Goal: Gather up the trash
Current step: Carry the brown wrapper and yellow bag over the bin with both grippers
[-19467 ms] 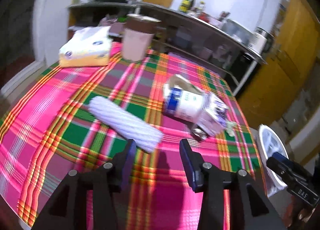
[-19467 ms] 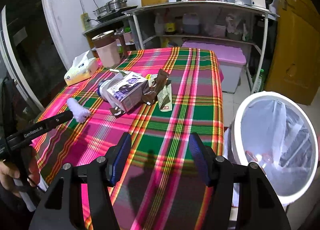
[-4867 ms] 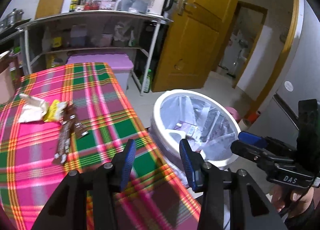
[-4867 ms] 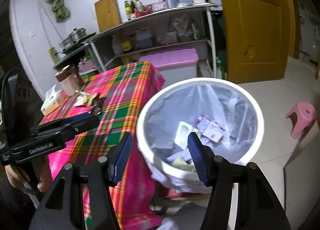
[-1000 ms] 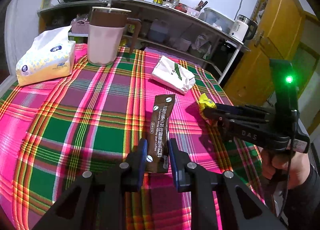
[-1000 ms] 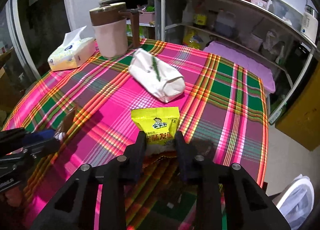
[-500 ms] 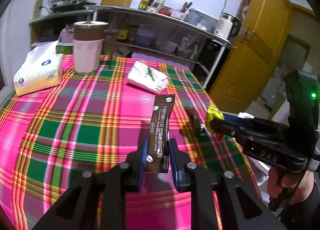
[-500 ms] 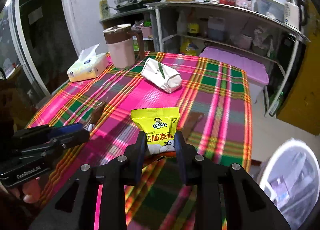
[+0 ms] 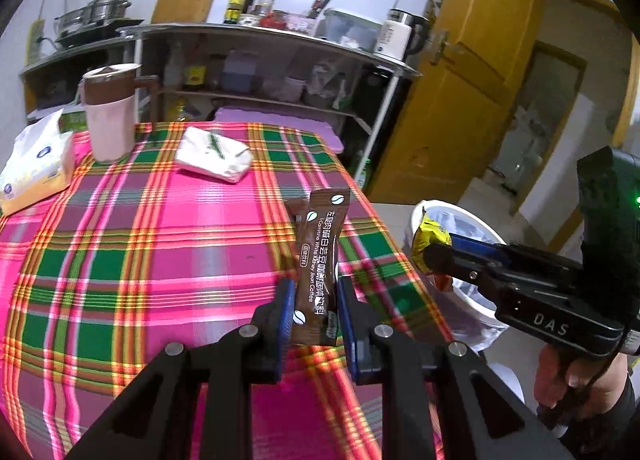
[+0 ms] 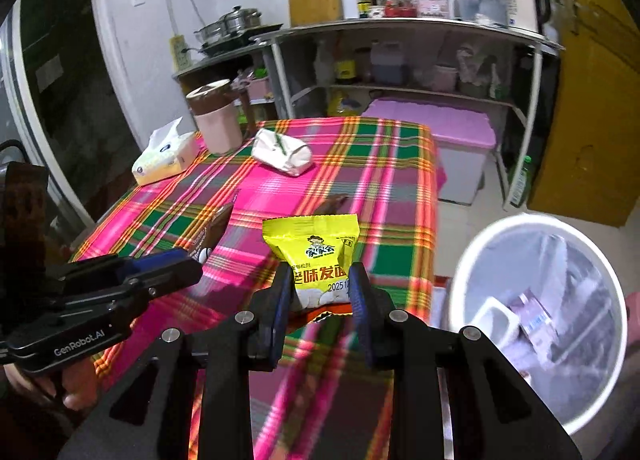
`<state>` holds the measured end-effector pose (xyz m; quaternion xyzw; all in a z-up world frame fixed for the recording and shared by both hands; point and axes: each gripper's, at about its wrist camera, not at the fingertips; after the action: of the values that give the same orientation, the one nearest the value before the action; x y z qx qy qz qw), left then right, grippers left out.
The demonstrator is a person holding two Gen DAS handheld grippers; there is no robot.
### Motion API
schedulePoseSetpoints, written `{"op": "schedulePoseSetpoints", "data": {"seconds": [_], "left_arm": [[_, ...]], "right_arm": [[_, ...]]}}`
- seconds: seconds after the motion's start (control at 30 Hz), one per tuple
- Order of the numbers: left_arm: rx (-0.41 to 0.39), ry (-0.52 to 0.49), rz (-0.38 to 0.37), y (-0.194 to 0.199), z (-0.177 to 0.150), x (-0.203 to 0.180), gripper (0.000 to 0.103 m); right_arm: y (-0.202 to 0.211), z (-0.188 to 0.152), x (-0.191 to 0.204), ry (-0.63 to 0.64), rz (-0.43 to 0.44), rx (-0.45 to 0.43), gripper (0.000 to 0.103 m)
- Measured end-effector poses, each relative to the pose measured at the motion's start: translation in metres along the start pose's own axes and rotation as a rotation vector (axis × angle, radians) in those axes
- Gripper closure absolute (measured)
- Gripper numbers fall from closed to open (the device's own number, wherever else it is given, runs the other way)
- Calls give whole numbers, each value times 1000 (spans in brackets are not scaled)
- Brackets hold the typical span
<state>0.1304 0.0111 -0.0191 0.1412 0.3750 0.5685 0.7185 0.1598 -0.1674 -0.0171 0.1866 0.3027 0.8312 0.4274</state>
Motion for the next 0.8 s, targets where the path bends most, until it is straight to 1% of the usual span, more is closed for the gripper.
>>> {"op": "schedulePoseSetpoints", "data": {"seconds": [0.33, 0.6, 0.8], "left_arm": [[37, -70, -54, -17, -4, -46, 81], [83, -142, -115, -45, -5, -90, 81], [112, -183, -154, -67, -5, -115, 81]], "right_arm": [[32, -22, -40, -87, -72, -19, 73], [48, -45, -80, -179, -145, -10, 73], [54, -62, -106, -228, -181, 7, 73]]}}
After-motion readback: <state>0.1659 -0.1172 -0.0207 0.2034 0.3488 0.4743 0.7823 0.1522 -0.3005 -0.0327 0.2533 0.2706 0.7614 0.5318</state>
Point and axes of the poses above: each gripper's, at about its wrist camera, not at the fingertips, and y roughly against the way its jaws point, x to its left, z to its top, and after that the axes turned 9 degrees about y, right-handed
